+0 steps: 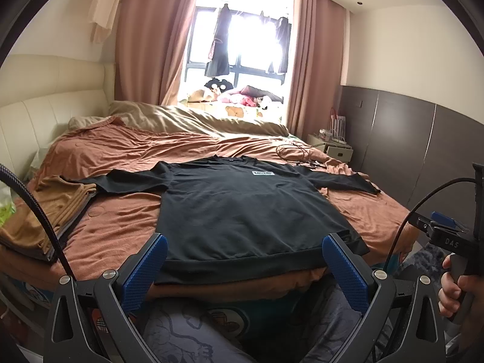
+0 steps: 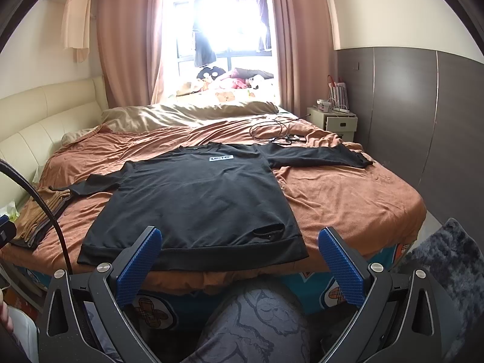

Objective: Fold small clothes

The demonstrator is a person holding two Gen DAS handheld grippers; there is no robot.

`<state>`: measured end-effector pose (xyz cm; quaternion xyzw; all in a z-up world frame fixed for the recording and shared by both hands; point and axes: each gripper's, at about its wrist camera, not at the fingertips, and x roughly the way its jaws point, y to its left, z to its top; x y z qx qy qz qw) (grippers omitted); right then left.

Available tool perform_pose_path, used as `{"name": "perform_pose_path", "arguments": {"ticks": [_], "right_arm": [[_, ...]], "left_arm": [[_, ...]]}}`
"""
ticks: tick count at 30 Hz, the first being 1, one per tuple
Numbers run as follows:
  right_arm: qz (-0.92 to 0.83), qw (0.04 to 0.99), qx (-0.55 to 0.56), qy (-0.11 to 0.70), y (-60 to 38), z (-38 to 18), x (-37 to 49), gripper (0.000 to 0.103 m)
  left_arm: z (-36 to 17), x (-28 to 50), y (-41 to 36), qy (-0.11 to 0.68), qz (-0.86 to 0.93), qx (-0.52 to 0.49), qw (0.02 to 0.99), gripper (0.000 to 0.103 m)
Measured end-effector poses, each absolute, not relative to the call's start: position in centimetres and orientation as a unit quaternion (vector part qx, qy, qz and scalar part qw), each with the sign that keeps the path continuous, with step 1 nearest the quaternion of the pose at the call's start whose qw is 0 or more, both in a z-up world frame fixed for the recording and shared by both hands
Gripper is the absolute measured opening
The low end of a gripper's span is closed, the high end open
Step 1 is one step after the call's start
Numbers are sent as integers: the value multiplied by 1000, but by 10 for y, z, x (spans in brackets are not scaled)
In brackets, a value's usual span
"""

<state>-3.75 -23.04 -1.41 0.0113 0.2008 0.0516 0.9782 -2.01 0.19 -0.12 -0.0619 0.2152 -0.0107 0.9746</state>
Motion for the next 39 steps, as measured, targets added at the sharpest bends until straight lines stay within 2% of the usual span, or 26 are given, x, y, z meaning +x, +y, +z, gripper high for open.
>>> {"name": "perform_pose_path", "arguments": {"ticks": [39], "right_arm": [[47, 979, 7, 198, -228, -15, -40, 103]], "left_arm": [[0, -20, -2, 214, -12, -60, 975, 103]]}}
